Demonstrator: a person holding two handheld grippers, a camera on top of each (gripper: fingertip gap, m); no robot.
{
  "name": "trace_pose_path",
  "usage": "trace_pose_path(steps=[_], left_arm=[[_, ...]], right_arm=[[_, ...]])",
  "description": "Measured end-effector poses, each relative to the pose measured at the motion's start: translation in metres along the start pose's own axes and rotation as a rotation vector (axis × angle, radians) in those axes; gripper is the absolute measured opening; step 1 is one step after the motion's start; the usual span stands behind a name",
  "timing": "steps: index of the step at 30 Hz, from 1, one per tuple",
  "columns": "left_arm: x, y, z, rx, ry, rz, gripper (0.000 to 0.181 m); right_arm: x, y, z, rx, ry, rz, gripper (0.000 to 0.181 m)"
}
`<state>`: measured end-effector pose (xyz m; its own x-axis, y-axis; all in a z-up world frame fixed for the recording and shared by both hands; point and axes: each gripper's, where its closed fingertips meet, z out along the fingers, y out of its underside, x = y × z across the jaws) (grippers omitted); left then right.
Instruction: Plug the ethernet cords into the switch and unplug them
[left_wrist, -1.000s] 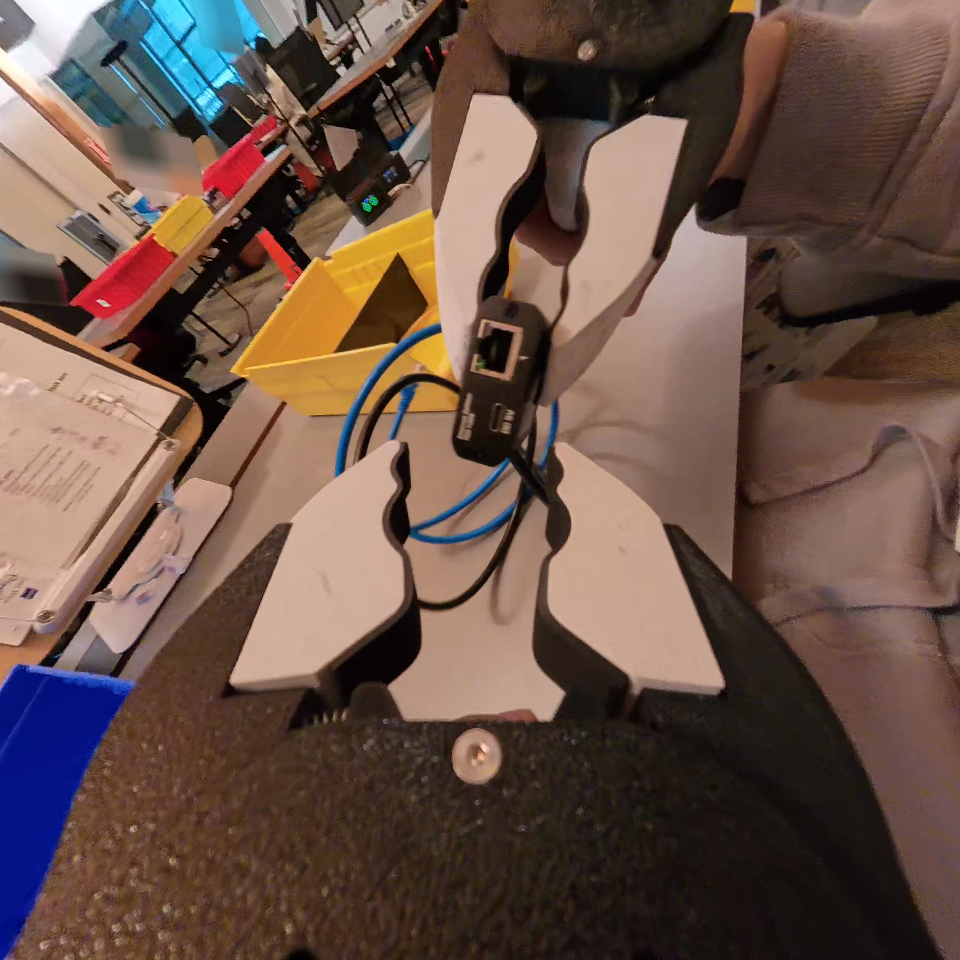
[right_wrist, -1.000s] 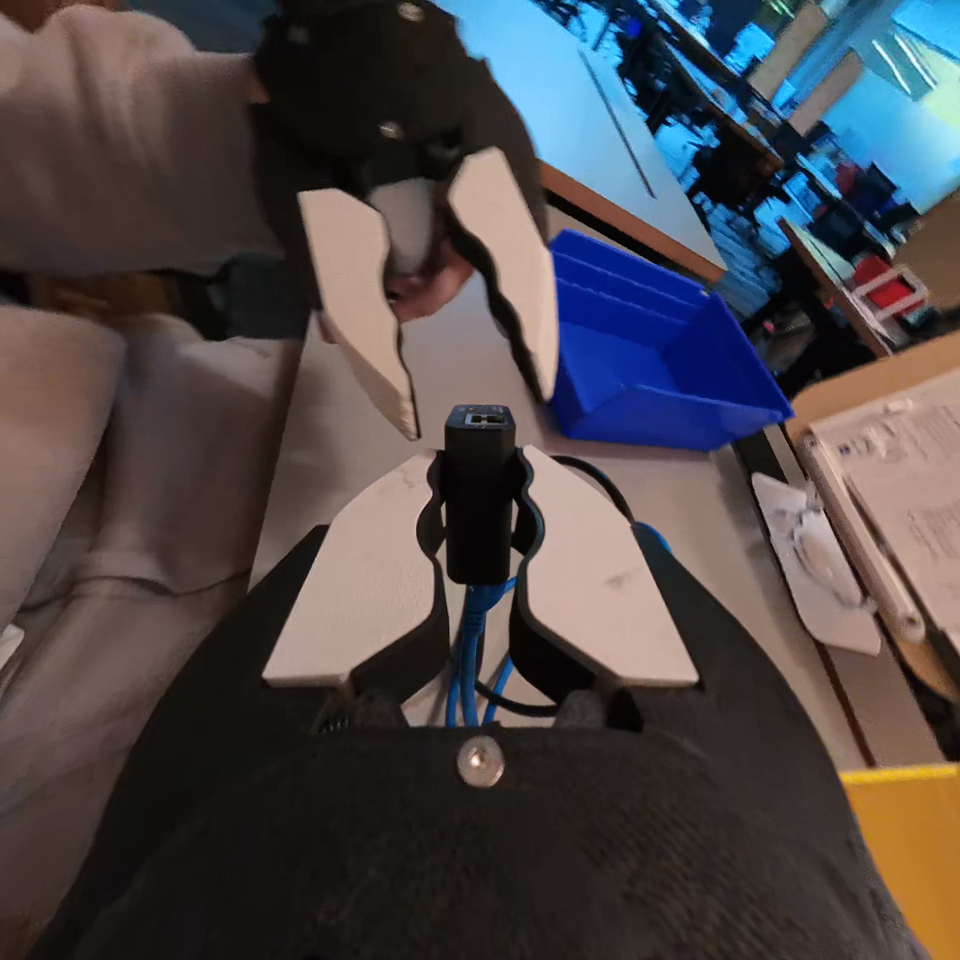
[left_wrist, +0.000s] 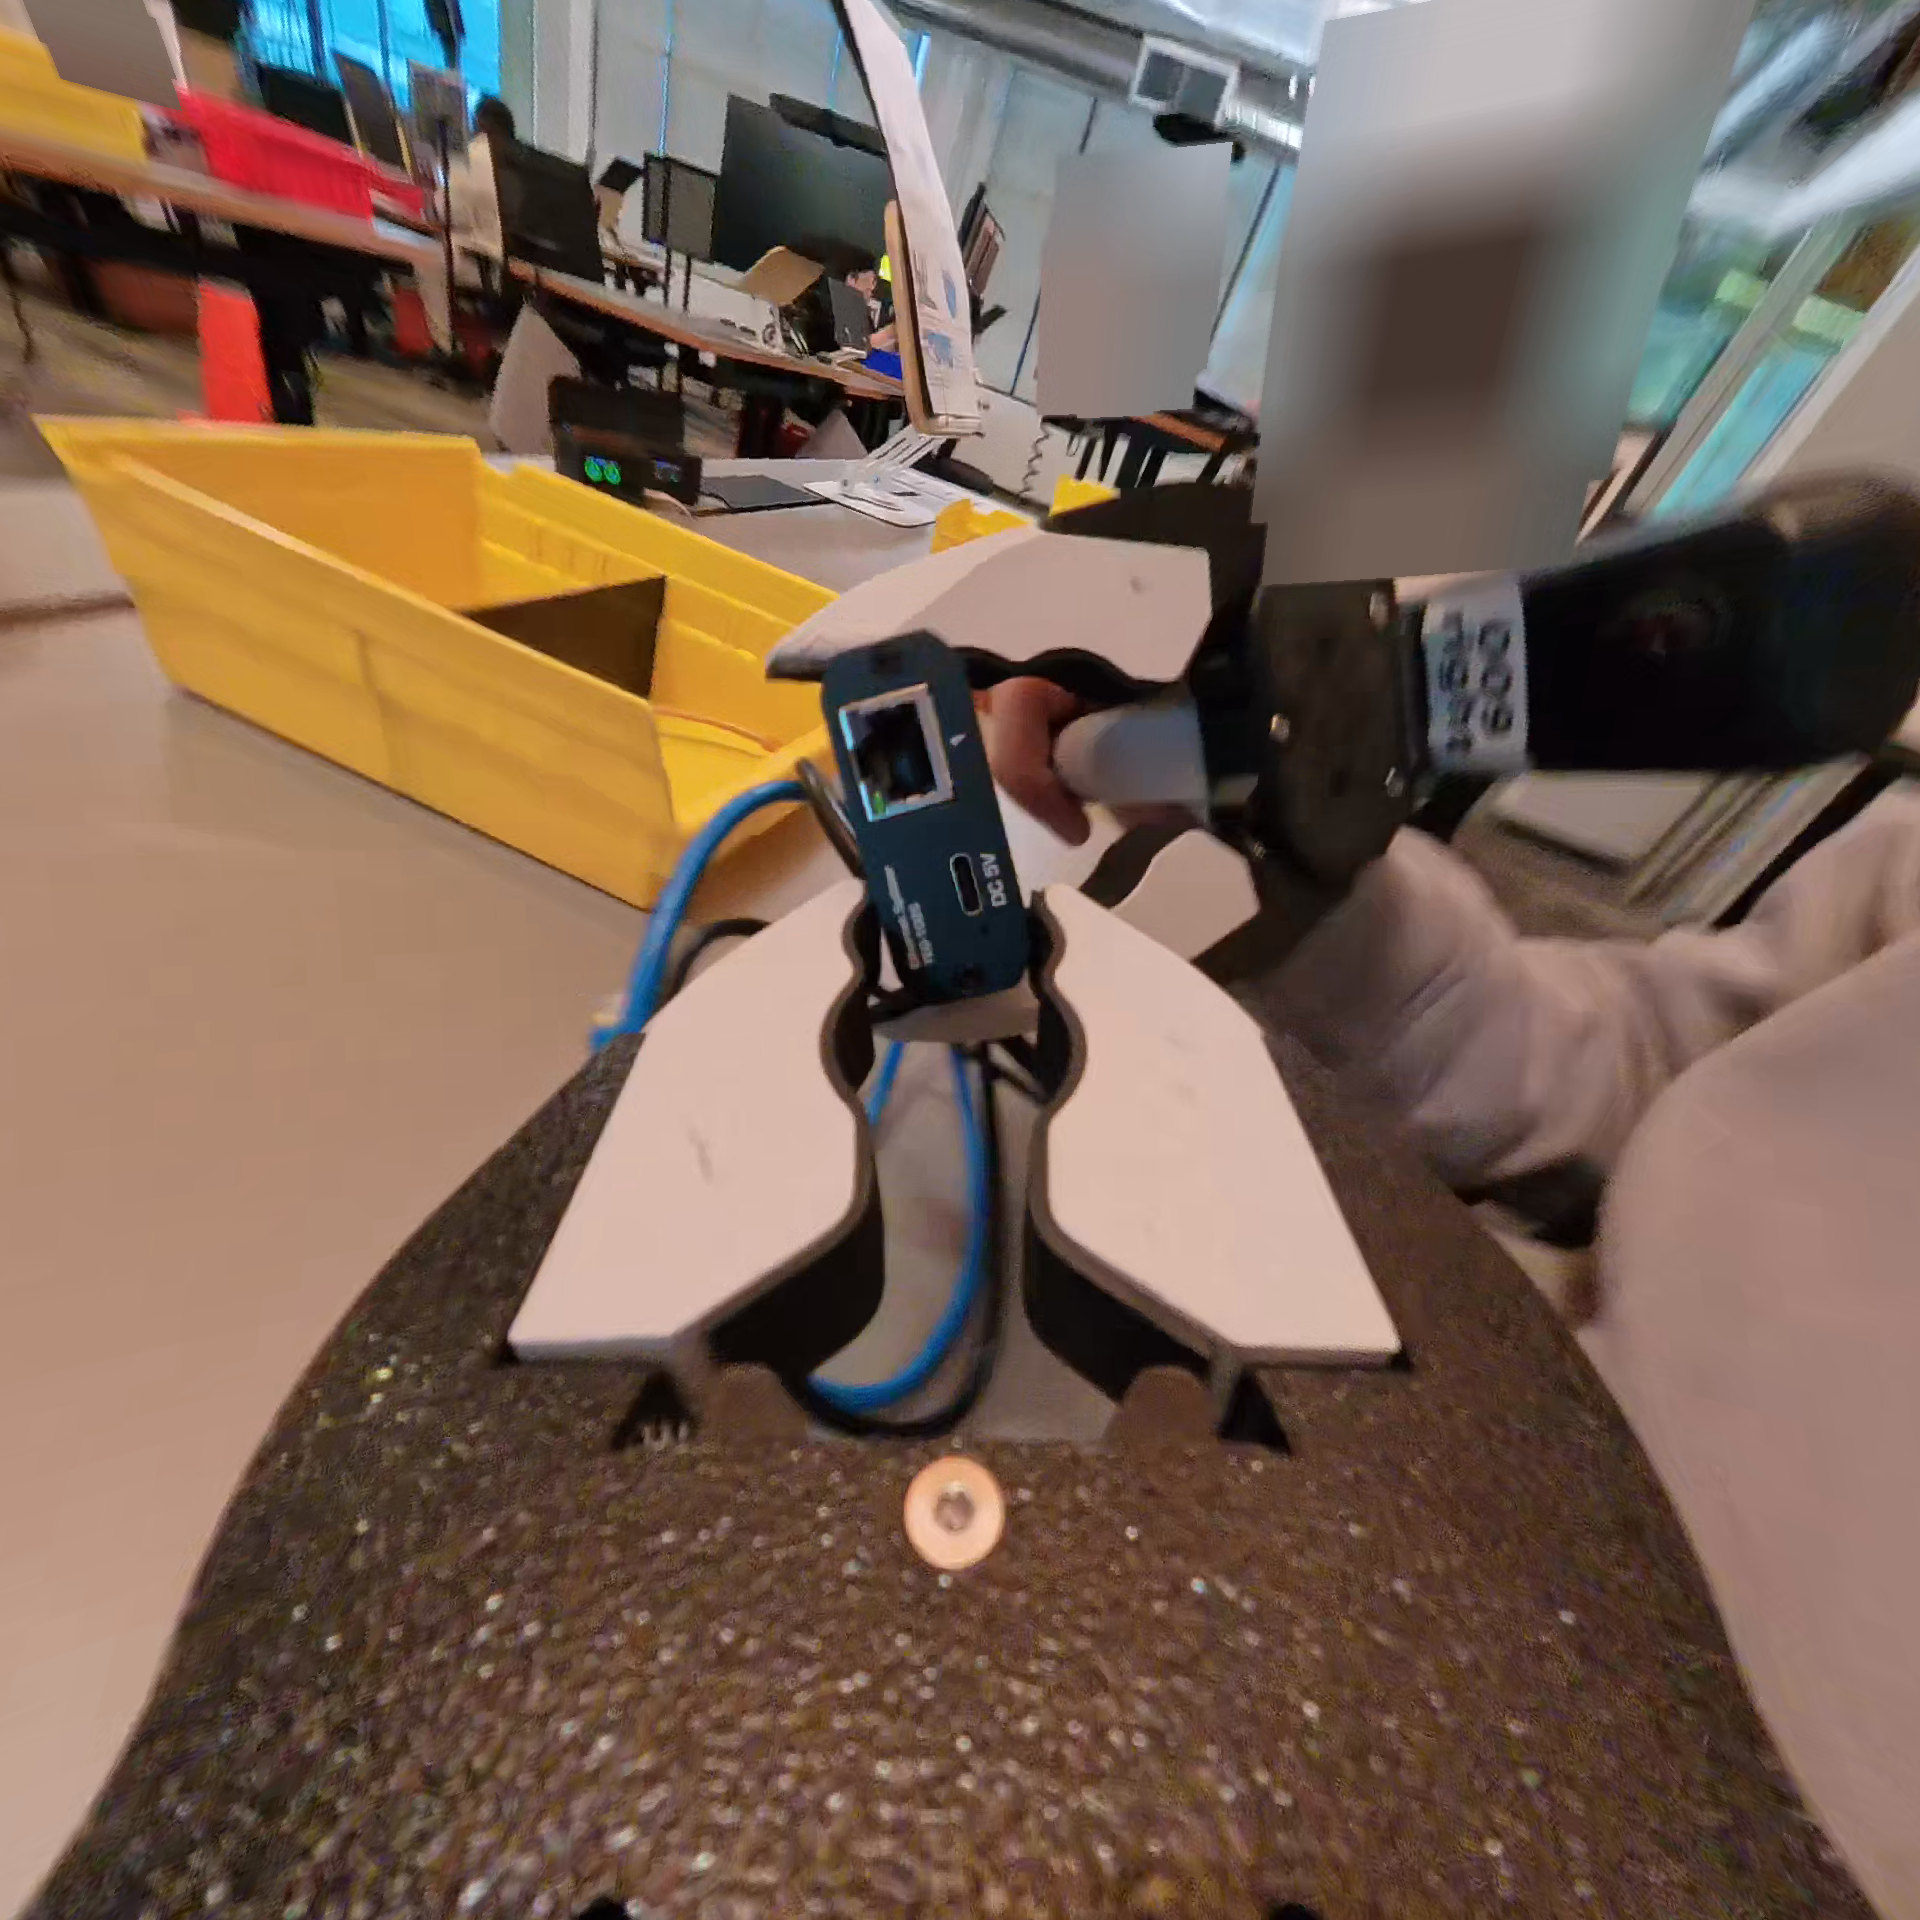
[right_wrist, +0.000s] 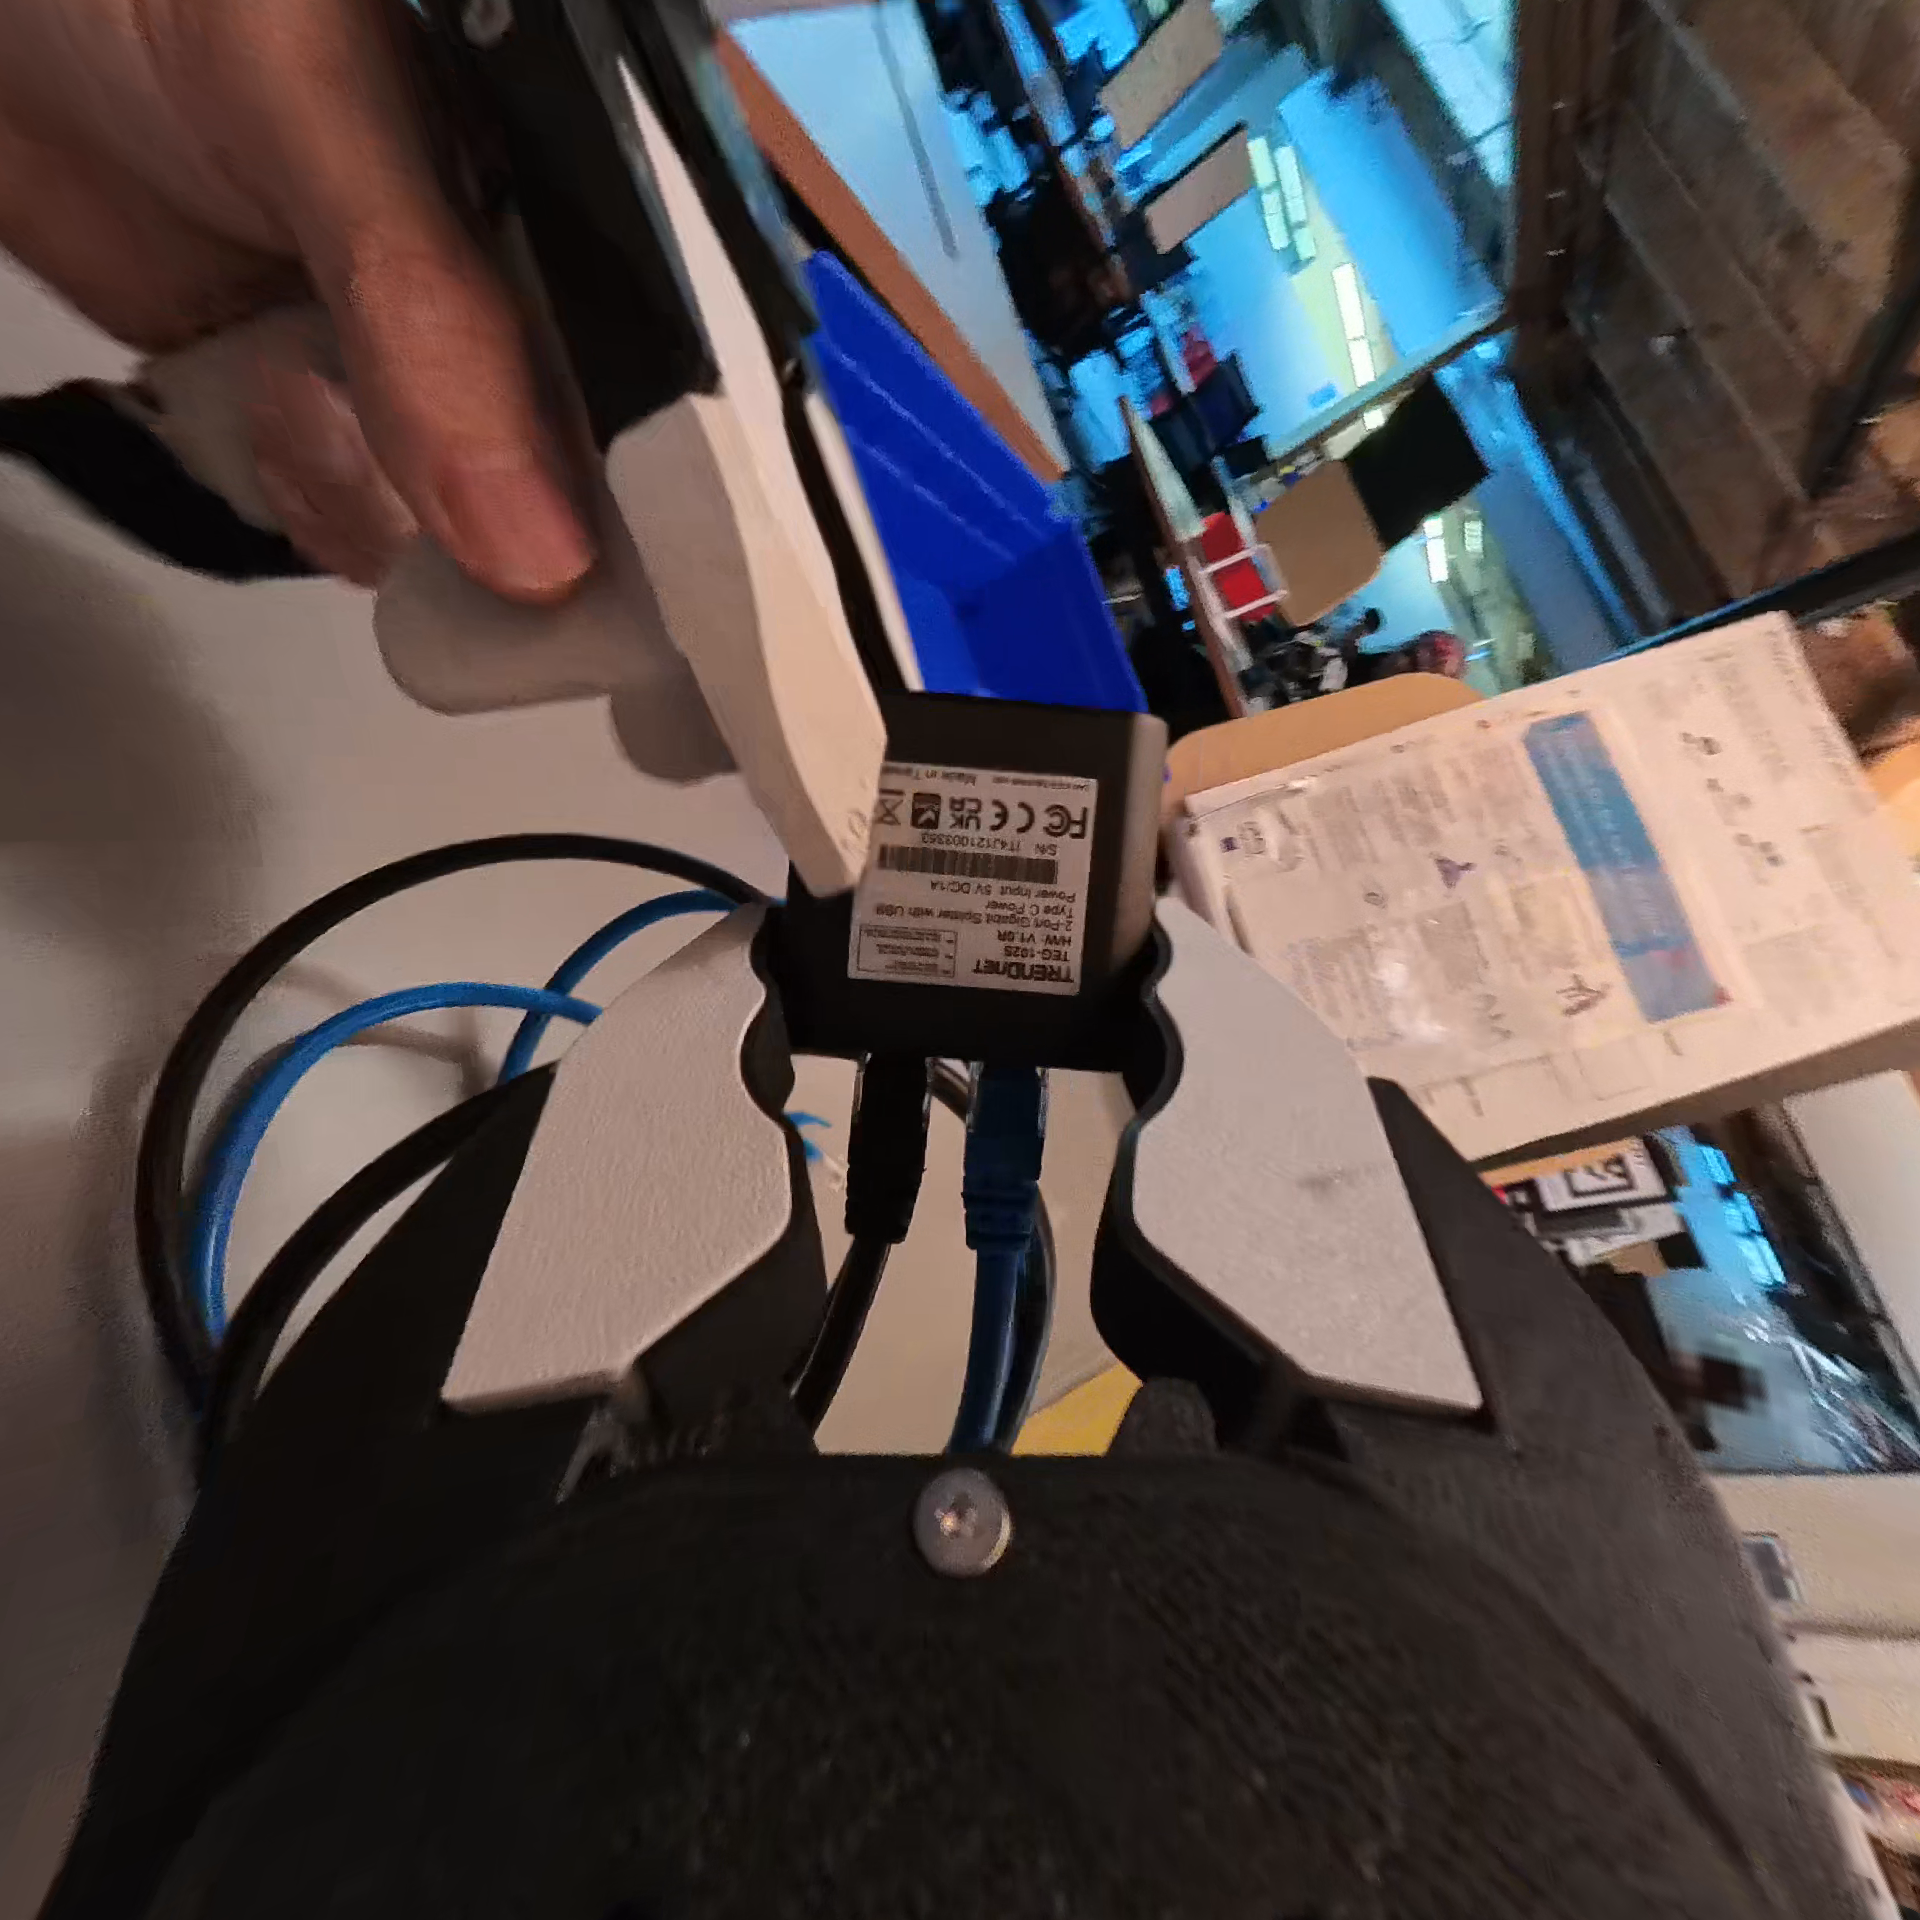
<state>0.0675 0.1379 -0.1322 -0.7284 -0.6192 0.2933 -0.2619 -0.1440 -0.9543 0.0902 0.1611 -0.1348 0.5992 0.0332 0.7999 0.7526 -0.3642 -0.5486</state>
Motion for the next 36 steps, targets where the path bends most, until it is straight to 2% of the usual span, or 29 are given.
trace_pose_path(steps=[1,3,6,9,13,18,30,34,36], left_arm=[[-0.003,-0.001,-0.002,-0.006,-0.040,0.092,0.037],[-0.006,-0.004,-0.009,-0.037,-0.140,0.336,0.072],[0.002,0.008,-0.014,-0.191,-0.193,0.740,0.082],[0.004,0.027,-0.010,-0.336,-0.213,0.951,0.077],[0.002,0.040,-0.001,-0.418,-0.232,1.014,0.070],[-0.011,0.044,0.000,-0.525,-0.342,1.077,0.063],[-0.018,0.042,0.009,-0.418,-0.377,1.052,0.062],[-0.027,0.032,0.004,-0.395,-0.455,1.029,0.061],[-0.038,0.026,-0.004,-0.368,-0.501,0.957,0.061]], right_arm=[[-0.002,0.004,-0.002,-0.026,-0.030,-0.013,0.063],[-0.011,0.014,-0.008,-0.081,-0.114,-0.071,0.063],[-0.029,0.019,-0.016,-0.098,-0.245,-0.127,0.063],[-0.039,0.020,-0.016,-0.118,-0.303,-0.174,0.063],[-0.053,0.014,-0.013,-0.125,-0.347,-0.242,0.062],[-0.055,0.021,-0.009,-0.208,-0.347,-0.265,0.063],[-0.046,0.029,-0.009,-0.238,-0.306,-0.286,0.062],[-0.028,0.030,-0.010,-0.212,-0.193,-0.276,0.063],[-0.011,0.023,-0.015,-0.161,-0.111,-0.181,0.067]])
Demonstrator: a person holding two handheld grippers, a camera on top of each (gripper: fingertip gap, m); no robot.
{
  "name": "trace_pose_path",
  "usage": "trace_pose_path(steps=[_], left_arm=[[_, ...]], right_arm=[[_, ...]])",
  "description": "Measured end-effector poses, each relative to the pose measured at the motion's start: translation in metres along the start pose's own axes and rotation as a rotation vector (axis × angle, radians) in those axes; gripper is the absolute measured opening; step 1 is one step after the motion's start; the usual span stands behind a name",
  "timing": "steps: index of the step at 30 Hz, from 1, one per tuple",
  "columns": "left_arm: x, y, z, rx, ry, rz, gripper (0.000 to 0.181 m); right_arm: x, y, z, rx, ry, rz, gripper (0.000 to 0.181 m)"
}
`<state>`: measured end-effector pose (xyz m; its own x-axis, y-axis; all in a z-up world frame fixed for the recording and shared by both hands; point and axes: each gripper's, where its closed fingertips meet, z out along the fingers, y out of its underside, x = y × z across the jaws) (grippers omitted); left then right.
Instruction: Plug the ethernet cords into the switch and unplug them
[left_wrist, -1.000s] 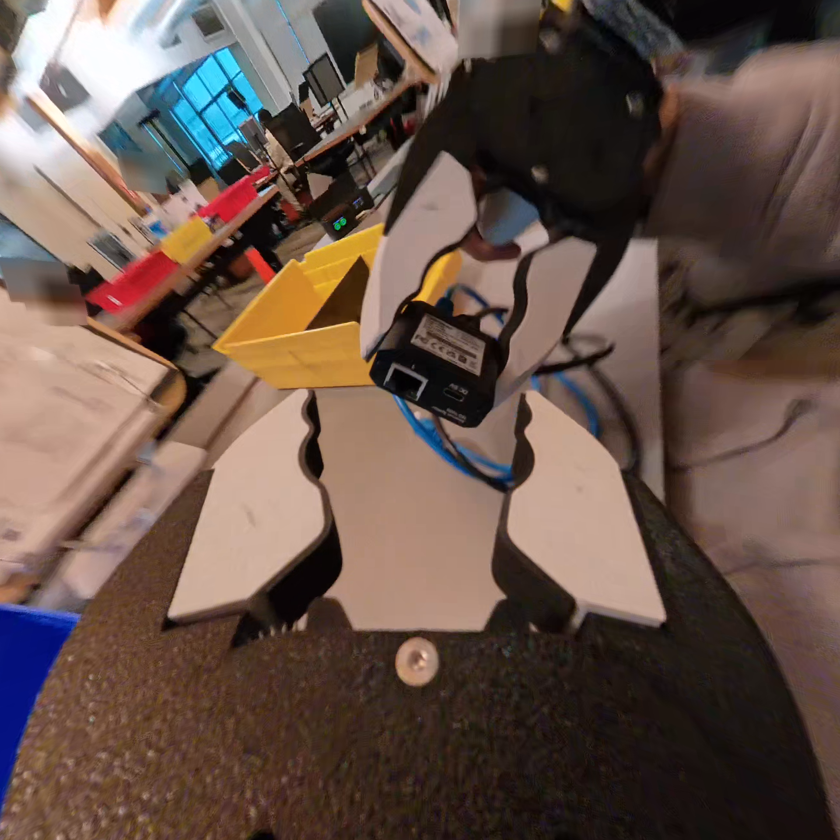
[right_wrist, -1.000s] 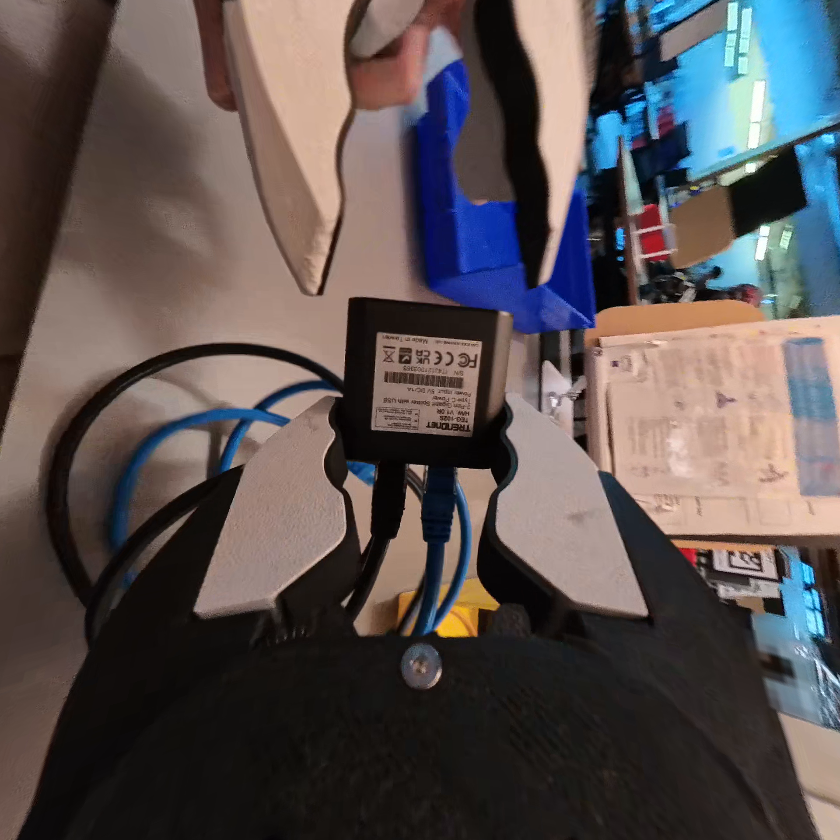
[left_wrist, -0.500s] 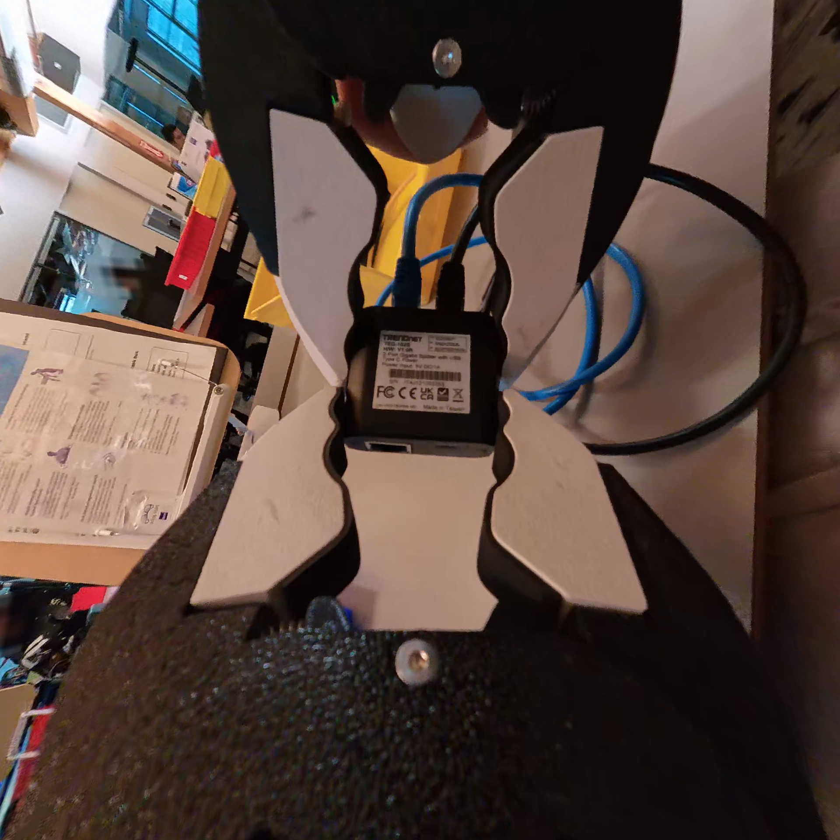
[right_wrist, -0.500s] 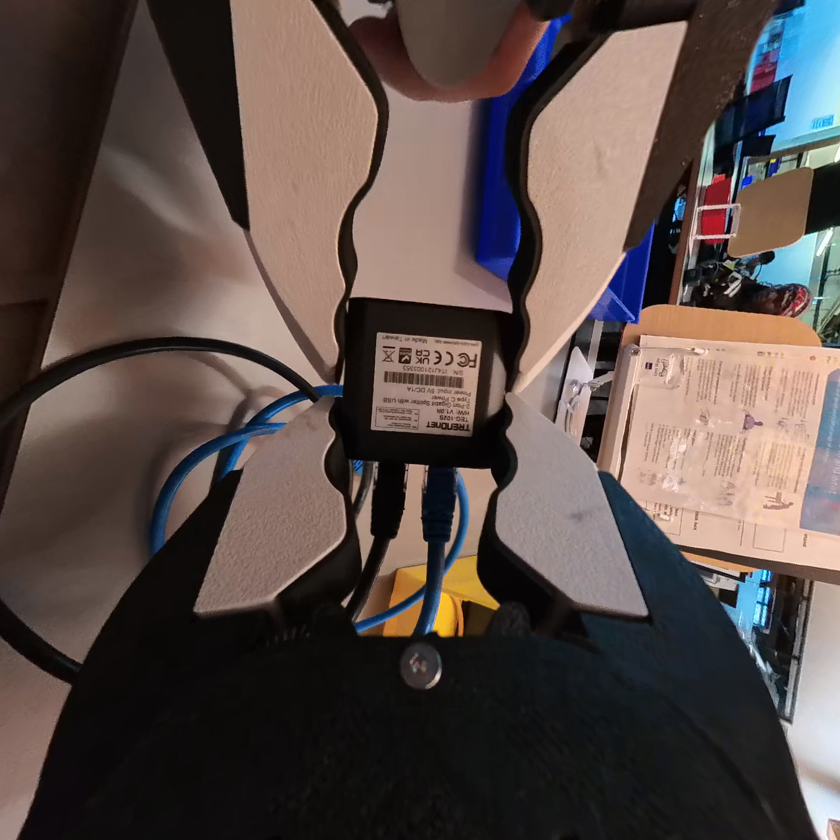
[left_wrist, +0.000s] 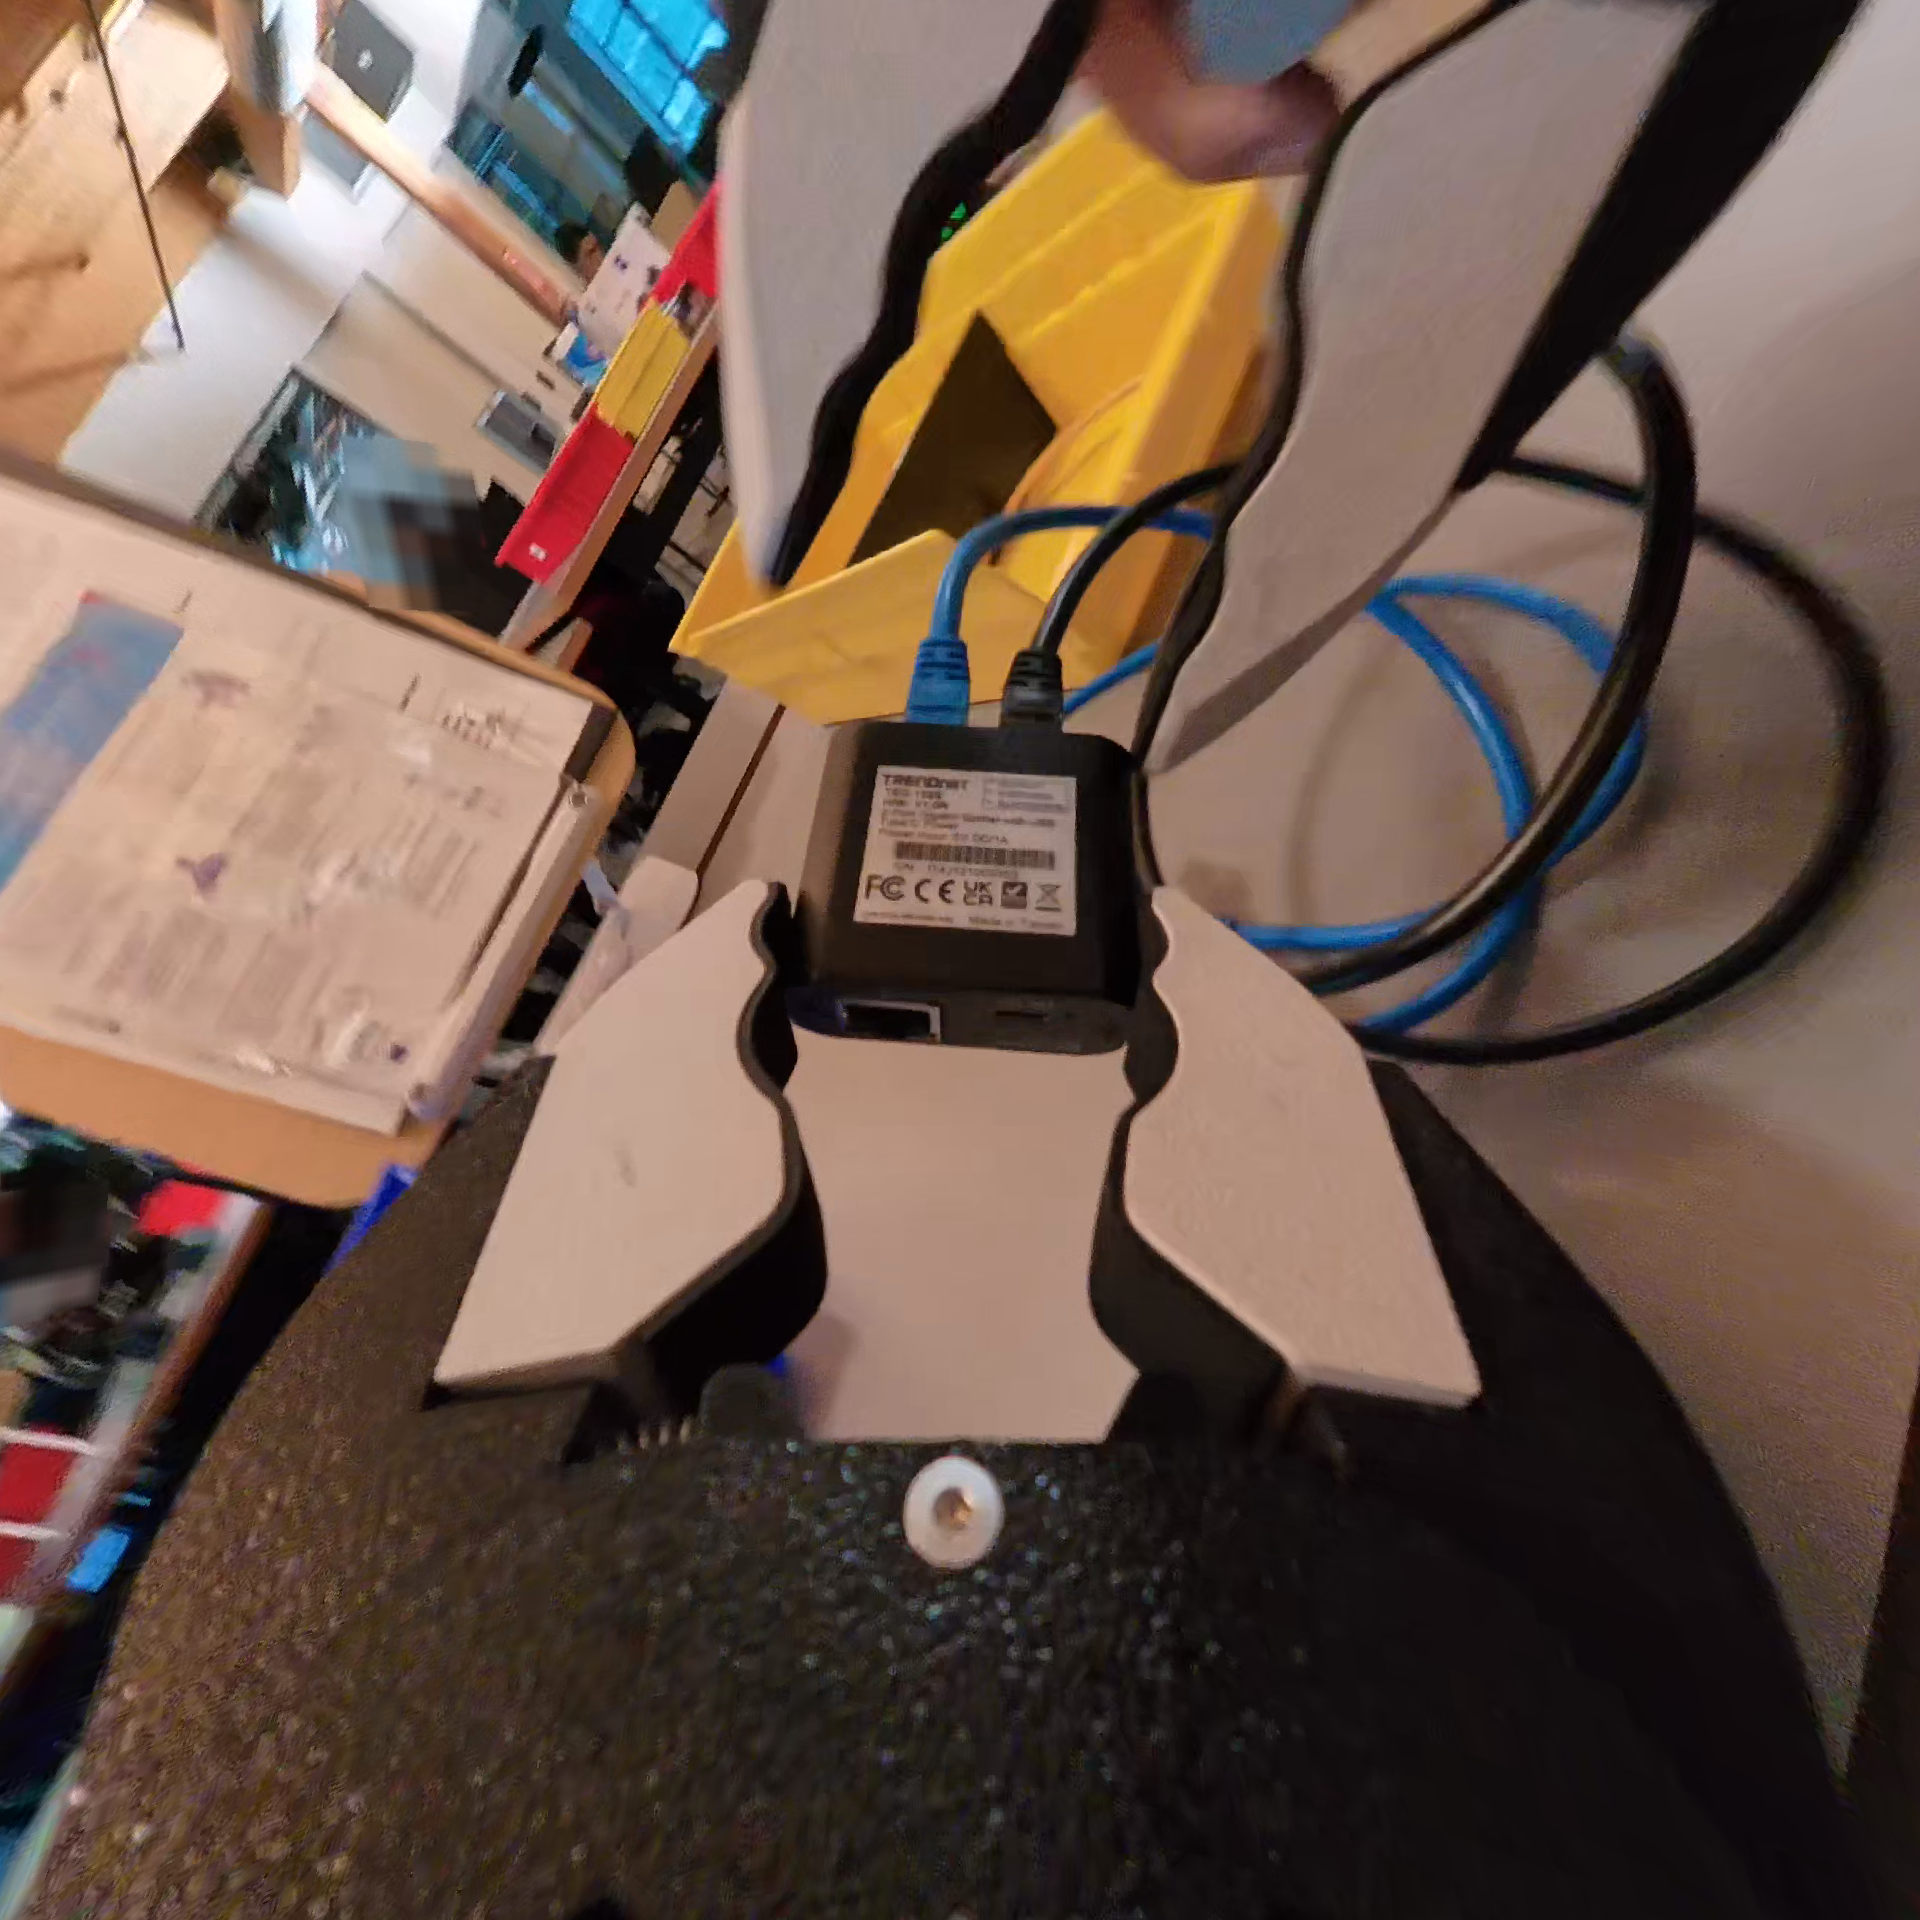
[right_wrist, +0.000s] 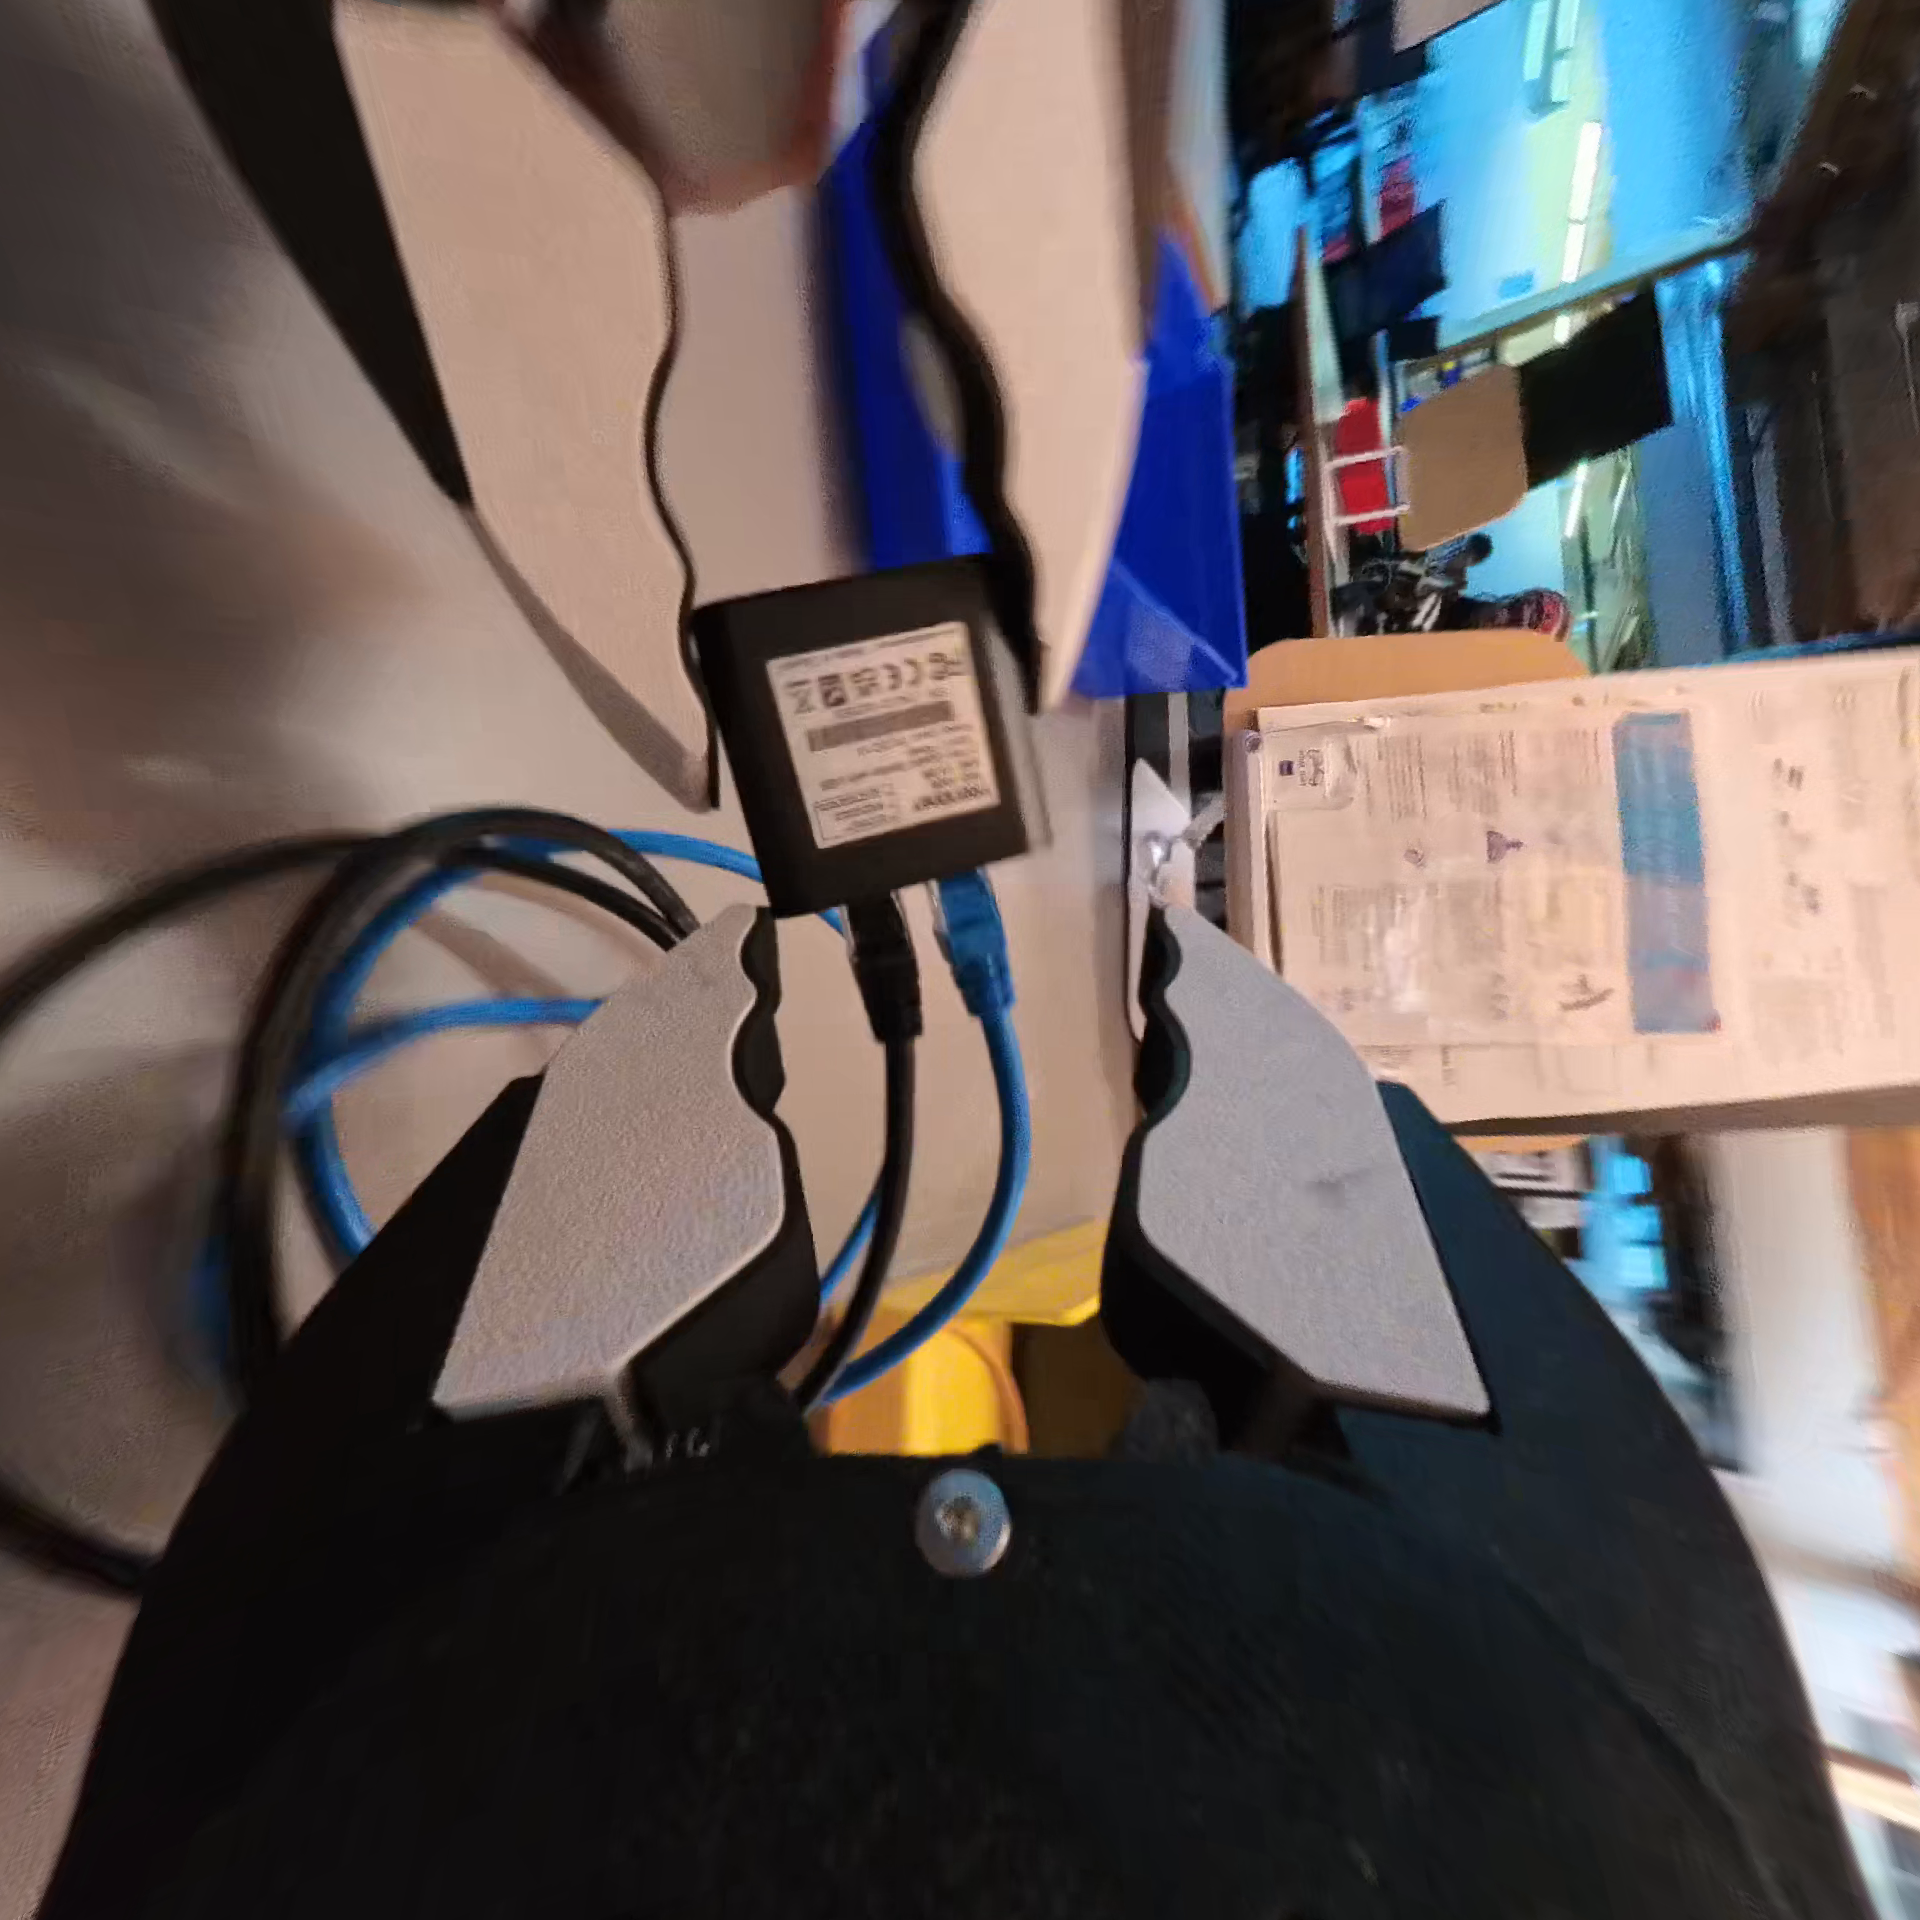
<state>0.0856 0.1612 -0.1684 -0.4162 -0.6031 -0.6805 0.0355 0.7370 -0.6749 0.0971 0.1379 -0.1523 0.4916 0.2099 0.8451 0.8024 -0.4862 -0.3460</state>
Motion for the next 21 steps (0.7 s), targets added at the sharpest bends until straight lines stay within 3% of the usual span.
trace_pose_path(steps=[4,7,9,13,15,17,21], left_arm=[[-0.027,0.014,-0.004,0.083,-0.031,-0.362,0.061],[-0.042,0.013,-0.011,0.201,-0.030,-0.584,0.061],[-0.045,0.014,-0.013,0.233,-0.016,-0.641,0.061],[-0.041,0.014,-0.013,0.179,-0.019,-0.543,0.061],[-0.037,0.009,-0.014,0.155,-0.014,-0.460,0.061],[-0.033,0.002,-0.016,0.139,-0.003,-0.353,0.061],[-0.019,-0.020,-0.026,0.144,0.037,-0.093,0.061]], right_arm=[[0.044,-0.029,-0.022,0.282,0.081,0.542,0.063],[0.067,-0.048,-0.029,0.540,0.058,1.039,0.064],[0.062,-0.045,-0.017,0.586,-0.004,1.278,0.059],[0.039,-0.033,0.009,0.544,-0.166,1.470,0.050],[0.043,-0.040,0.001,0.620,-0.189,1.352,0.042],[0.040,-0.037,-0.005,0.538,-0.130,1.063,0.049],[0.007,-0.012,-0.005,0.208,-0.065,0.368,0.100]])
